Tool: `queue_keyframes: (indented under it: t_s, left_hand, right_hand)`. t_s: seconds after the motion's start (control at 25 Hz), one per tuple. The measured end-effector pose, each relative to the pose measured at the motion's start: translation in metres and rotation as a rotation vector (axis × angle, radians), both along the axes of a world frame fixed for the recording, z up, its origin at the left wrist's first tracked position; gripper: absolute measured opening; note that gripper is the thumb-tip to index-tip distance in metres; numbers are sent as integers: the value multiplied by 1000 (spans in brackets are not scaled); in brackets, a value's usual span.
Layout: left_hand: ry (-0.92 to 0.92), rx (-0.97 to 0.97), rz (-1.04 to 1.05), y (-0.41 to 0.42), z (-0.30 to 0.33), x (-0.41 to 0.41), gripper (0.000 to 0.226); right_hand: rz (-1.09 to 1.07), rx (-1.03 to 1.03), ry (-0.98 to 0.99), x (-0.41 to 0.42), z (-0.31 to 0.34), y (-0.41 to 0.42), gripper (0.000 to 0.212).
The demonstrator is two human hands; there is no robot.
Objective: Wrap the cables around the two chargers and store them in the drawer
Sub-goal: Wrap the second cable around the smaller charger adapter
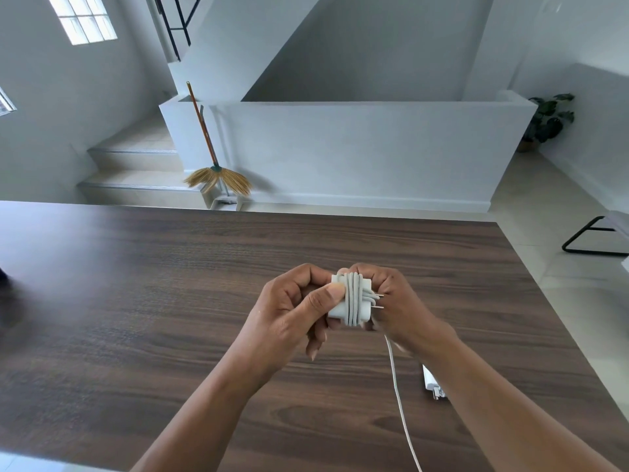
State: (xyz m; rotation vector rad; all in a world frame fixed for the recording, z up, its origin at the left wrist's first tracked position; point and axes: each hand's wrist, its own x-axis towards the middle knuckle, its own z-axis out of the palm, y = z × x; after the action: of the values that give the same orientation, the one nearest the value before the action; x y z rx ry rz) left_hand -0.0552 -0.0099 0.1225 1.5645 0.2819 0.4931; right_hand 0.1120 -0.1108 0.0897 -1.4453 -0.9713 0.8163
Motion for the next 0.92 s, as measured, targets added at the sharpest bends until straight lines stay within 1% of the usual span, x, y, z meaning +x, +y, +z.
queue_keyframes:
  t_s: [0.04, 0.12, 0.2, 0.24, 0.32, 0.4, 0.44, 0.52, 0.56, 0.68, 0.8, 0.92]
  left_hand:
    - [-5, 0, -1, -1, 0, 1, 37]
    - [-27, -15, 25, -2, 0, 5, 37]
    - [-56, -42, 96, -1, 1, 10, 33]
    - [-63, -50, 138, 0, 1, 13, 31]
    - [-60, -34, 208, 5, 0, 16, 30]
    - [-23, 21, 249, 9, -3, 16, 30]
    - [5, 65, 257, 10, -5, 15, 27]
    - [64, 167, 254, 11, -7, 13, 18]
    - [89, 206, 244, 10, -8, 13, 17]
    - [106, 228, 190, 7, -4, 9, 27]
    - [90, 254, 109, 1, 1, 6, 26]
    - [67, 277, 62, -3, 5, 1, 25]
  right_hand:
    - [-16, 13, 0, 0, 1, -1, 19]
    - [-38, 18, -12, -2, 5, -4, 15]
    - [-32, 38, -71, -6, 3, -11, 38]
    - [-20, 41, -120, -10, 1, -17, 40]
    - [27, 34, -286, -24, 0, -30, 31]
    - [85, -1, -450, -35, 9, -43, 34]
    - [105, -8, -485, -37, 19, -47, 35]
    - [143, -20, -492, -33, 46, -52, 32]
    - [145, -33, -505, -28, 61, -54, 29]
    - [97, -34, -602, -6, 91, -51, 26]
    - [61, -13, -626, 9, 97, -37, 25]
    - [65, 5, -581, 20, 89, -20, 26]
